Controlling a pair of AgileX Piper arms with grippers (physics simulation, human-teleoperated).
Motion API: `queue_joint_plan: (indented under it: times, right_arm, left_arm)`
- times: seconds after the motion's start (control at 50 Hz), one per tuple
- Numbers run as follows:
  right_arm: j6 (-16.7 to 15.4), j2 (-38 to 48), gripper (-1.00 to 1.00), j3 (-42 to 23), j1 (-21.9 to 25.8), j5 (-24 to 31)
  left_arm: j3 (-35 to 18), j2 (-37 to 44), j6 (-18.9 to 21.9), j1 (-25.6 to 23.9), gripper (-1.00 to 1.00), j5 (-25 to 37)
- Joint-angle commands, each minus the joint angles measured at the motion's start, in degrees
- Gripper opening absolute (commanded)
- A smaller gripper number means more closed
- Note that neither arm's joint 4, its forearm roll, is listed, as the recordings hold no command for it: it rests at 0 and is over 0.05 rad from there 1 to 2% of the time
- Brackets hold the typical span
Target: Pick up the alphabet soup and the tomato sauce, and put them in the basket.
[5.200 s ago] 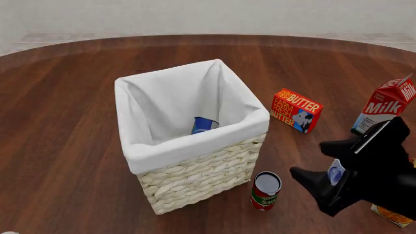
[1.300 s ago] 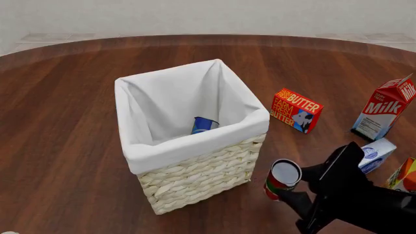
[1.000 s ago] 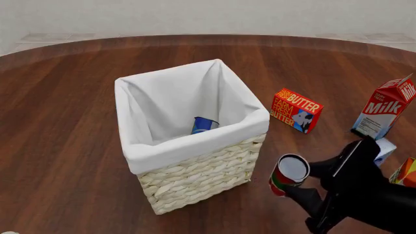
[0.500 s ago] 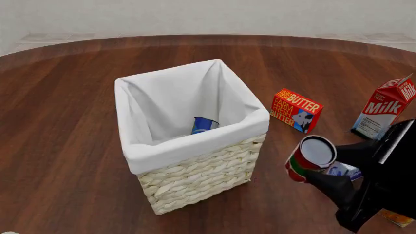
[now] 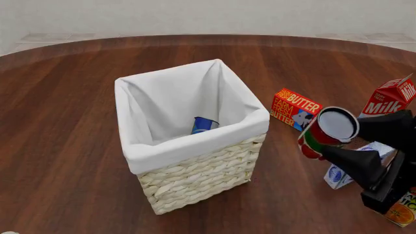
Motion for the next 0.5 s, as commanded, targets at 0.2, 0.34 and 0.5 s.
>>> queue_joint_plan:
  times: [0.2,0.34,0.5]
  right_arm:
    - [-1.2,2.3,-1.00,-7.8,0.0,2.5]
    - [-2.1,2.9,-1.00,-9.7,-1.0,2.5]
    - [-2.4,6.9,-1.00,-12.2,-0.9,0.1]
  left_arm:
    - [-0.4,-0.3,0.0,0.2,1.00,0.5]
    - [-0.1,-0.3,-0.1,0.4,1.00,0.3]
    - [-0.2,-0.1,-0.2,0.5,1.00,0.2]
